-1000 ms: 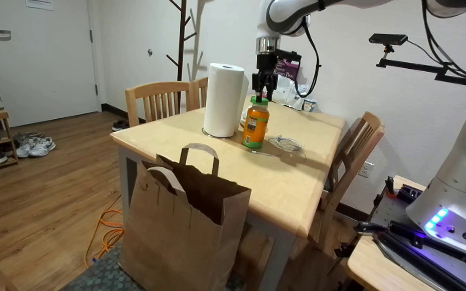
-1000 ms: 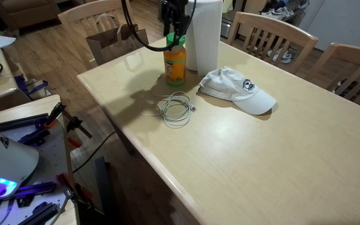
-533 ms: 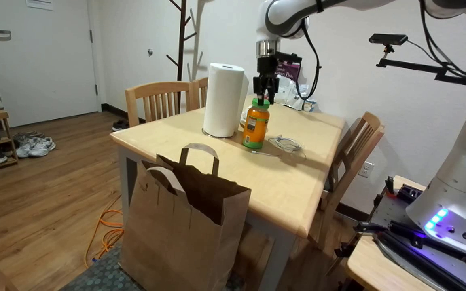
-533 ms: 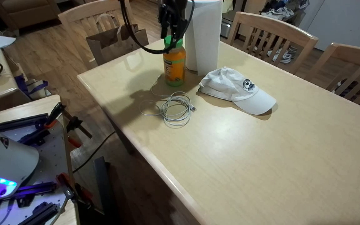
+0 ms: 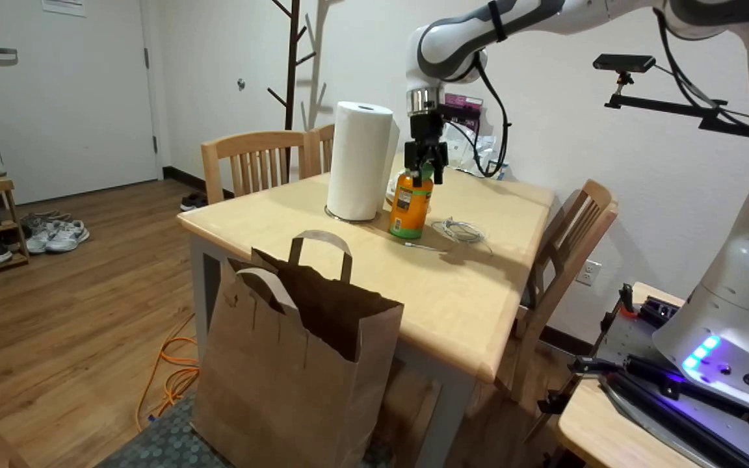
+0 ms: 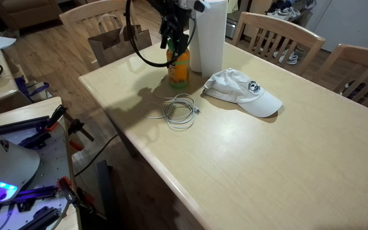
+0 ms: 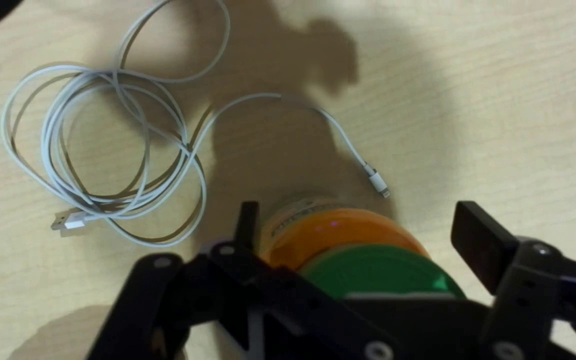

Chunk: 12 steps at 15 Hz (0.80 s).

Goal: Put the lid on the bottle

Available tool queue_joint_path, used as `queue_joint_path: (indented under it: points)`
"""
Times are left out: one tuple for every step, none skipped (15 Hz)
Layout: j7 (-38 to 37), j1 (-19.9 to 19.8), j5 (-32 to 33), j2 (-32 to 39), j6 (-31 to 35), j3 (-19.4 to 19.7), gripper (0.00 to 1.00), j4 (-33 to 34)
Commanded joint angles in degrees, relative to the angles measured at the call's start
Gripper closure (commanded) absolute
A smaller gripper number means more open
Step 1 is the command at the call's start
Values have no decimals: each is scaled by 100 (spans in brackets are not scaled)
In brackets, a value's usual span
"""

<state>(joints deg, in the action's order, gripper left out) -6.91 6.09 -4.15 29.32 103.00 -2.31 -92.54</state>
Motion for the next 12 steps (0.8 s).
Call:
queue_joint_path:
  points:
    - [-63, -51, -128, 0, -14, -41, 0, 16]
    - [-85, -31, -73, -52, 66, -22, 0, -27]
    - [-83, -9, -16, -128, 172, -13, 0, -70]
    - [-97, 35, 87, -231, 268, 3, 0, -108]
    - [-161, 107, 257, -329, 358, 37, 0, -130]
    - [-213, 171, 435, -429, 440, 65, 0, -152]
    - [-267, 255, 681, -568, 511, 87, 0, -176]
    - [-333, 321, 888, -672, 512, 96, 0, -171]
    - [-431, 402, 1114, -792, 449, 101, 0, -158]
    - [-527, 461, 1274, -898, 389, 85, 0, -138]
    - [-607, 514, 1411, -1004, 338, 61, 0, -132]
    - [-636, 537, 1420, -1091, 264, 10, 0, -119]
